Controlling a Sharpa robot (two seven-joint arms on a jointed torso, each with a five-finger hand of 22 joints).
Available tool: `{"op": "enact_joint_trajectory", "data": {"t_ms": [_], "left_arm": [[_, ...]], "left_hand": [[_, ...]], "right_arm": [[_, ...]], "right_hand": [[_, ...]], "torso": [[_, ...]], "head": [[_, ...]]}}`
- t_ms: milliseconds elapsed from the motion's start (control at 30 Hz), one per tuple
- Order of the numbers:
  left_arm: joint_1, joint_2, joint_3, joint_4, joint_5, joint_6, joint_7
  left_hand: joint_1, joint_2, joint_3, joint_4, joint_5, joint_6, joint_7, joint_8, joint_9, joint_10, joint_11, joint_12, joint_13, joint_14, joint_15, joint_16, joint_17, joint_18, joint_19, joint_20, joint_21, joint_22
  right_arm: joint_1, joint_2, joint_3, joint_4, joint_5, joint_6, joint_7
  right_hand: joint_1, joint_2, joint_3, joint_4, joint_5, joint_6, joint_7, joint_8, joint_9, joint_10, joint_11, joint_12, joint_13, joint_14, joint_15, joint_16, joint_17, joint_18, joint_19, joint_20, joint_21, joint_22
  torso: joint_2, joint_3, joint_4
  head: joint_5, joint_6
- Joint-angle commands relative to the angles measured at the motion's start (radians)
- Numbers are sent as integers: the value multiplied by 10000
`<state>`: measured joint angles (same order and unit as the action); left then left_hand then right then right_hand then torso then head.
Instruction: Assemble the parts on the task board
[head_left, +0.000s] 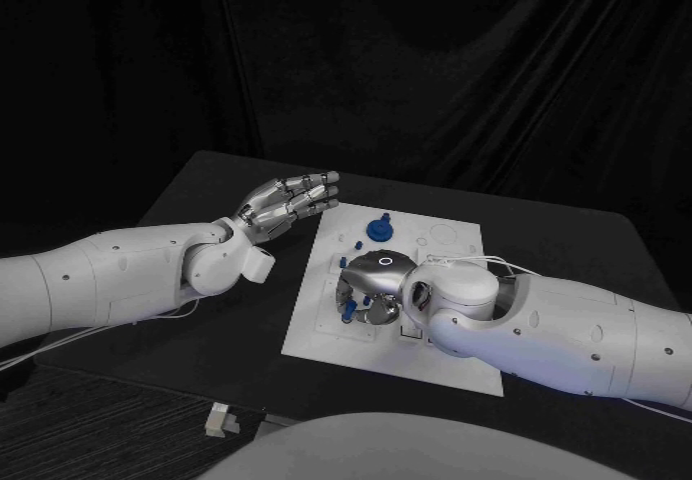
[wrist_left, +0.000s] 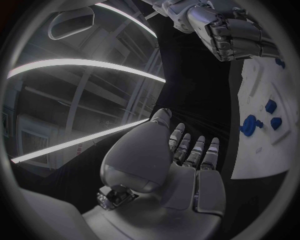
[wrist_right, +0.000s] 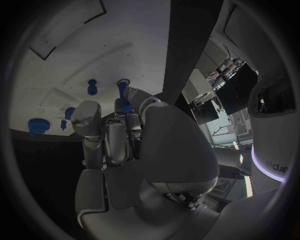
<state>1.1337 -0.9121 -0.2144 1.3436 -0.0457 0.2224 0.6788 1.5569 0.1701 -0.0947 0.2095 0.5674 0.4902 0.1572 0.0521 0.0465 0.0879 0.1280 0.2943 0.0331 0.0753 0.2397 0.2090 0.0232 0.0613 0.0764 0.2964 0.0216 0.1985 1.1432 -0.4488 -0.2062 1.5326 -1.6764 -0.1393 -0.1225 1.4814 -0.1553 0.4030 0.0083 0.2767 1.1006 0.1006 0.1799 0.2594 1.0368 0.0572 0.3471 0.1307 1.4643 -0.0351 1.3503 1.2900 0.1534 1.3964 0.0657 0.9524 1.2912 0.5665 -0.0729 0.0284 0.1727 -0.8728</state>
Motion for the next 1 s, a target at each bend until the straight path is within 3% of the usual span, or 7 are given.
{"op": "enact_joint_trajectory", "data": {"t_ms": [33, 500, 1000], "left_arm": [[-16, 26, 10, 6, 14, 100, 534], [-24, 46, 10, -19, 14, 135, 531], [-31, 57, 10, -40, 14, 163, 490]], "left_hand": [[148, -79, 198, -85, 191, 94, 4, 104, 51, -30, 87, 182, 89, -68, 74, 59, 106, 36, 69, -10, 87, -34], [147, -73, 210, -86, 193, 76, 3, 101, 48, -35, 85, 179, 89, -61, 88, 77, 109, 37, 69, -10, 86, -38], [147, -73, 210, -86, 193, 76, 3, 101, 48, -35, 85, 179, 89, -61, 88, 77, 109, 37, 69, -10, 86, -38]], "right_arm": [[-34, 33, 6, -42, -218, -55, -3], [-59, 135, 6, -76, -602, 228, 2], [-247, 216, 6, -193, -624, 584, -55]], "right_hand": [[-63, 226, 715, 19, -1, 60, 103, -127, 83, 1126, -173, 348, 537, 433, -26, -154, -67, -399, -64, -7, -91, 1291], [-79, 217, 706, 4, 48, 85, 102, -133, 80, 1140, -174, 347, 555, 419, -25, -192, -112, -398, -72, -6, -97, 1291], [-108, 213, 684, -18, 79, 148, 90, -130, 83, 1176, -186, 358, 590, 390, -28, -254, -180, -386, -108, -5, -162, 1276]], "torso": [[5, 1, -8], [-6, 0, 0], [1, 1, -6]], "head": [[3, 2], [-33, 2], [-22, 2]]}}
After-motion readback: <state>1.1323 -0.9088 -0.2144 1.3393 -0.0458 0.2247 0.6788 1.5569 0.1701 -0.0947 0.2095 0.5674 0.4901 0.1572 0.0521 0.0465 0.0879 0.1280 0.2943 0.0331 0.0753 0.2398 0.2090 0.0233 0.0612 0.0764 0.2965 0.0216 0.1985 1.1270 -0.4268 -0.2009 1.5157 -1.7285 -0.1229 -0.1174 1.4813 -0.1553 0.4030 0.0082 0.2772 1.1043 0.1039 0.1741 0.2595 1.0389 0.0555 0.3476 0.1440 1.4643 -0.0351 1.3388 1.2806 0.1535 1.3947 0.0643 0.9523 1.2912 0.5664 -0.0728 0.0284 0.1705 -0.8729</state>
